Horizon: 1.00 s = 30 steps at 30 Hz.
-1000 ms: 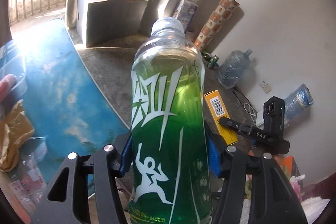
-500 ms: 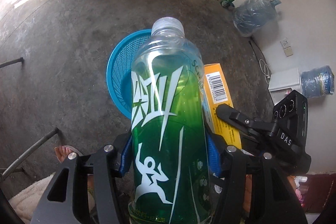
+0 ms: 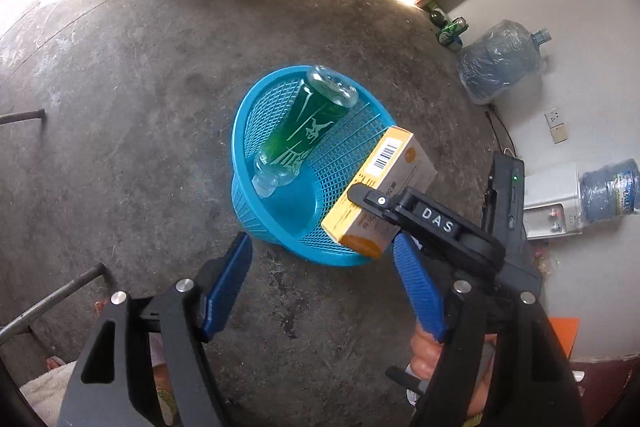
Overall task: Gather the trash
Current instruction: 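Open the left tool over the basket while the right tool drops the box in, then bring both tools back to the table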
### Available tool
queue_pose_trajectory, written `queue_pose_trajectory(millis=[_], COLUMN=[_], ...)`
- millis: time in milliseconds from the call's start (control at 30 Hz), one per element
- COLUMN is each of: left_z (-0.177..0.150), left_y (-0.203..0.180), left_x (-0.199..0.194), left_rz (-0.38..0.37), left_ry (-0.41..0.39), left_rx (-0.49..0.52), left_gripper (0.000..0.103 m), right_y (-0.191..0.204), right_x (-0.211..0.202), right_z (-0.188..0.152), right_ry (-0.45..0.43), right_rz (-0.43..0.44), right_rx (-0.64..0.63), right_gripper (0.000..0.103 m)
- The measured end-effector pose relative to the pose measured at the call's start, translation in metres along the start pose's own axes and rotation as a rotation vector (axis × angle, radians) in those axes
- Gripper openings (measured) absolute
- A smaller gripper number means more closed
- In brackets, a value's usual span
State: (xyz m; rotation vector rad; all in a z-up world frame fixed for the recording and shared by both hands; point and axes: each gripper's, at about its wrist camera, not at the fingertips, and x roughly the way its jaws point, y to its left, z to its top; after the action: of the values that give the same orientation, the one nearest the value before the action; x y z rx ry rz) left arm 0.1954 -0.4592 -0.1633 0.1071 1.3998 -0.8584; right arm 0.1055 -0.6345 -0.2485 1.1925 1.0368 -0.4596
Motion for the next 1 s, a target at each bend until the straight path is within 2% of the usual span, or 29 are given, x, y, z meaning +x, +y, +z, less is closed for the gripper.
queue_pose_trajectory(millis=[267,300,400,467,567,767,867,1000], left_z=[-0.046,-0.051,-0.070,-0.077,-0.084,-0.098,-0.108,-0.125], left_y=[0.017,0.014,0.005,-0.005,-0.013,-0.025,-0.038,-0.054], left_x=[-0.065,-0.070,-0.090,-0.097,-0.106,-0.122,-0.133,-0.159], left_rz=[-0.013,-0.042,0.001,0.000,-0.011,-0.017,-0.043,-0.069], left_ry=[-0.081,-0.070,-0.116,-0.120,-0.152,-0.190,-0.214,-0.286], left_rx=[0.061,0.094,0.167,0.221,0.251,0.294,0.319,0.357], left_gripper=[0.071,0.072,0.072,0.072,0.072,0.073,0.075,0.080], right_y=[-0.001,0.000,0.005,0.007,0.009,0.023,0.031,0.044], right_x=[0.000,-0.002,-0.004,-0.003,-0.015,-0.064,-0.094,-0.137], right_z=[0.003,0.002,0.002,-0.001,-0.008,-0.032,-0.051,-0.077], right_ry=[-0.019,-0.018,-0.021,-0.021,-0.029,-0.093,-0.135,-0.196], right_rz=[-0.082,-0.090,-0.088,-0.082,-0.072,-0.050,-0.033,-0.025], right_rx=[-0.054,-0.060,-0.076,-0.087,-0.093,-0.187,-0.231,-0.287], right_gripper=[0.072,0.072,0.072,0.072,0.072,0.072,0.072,0.075])
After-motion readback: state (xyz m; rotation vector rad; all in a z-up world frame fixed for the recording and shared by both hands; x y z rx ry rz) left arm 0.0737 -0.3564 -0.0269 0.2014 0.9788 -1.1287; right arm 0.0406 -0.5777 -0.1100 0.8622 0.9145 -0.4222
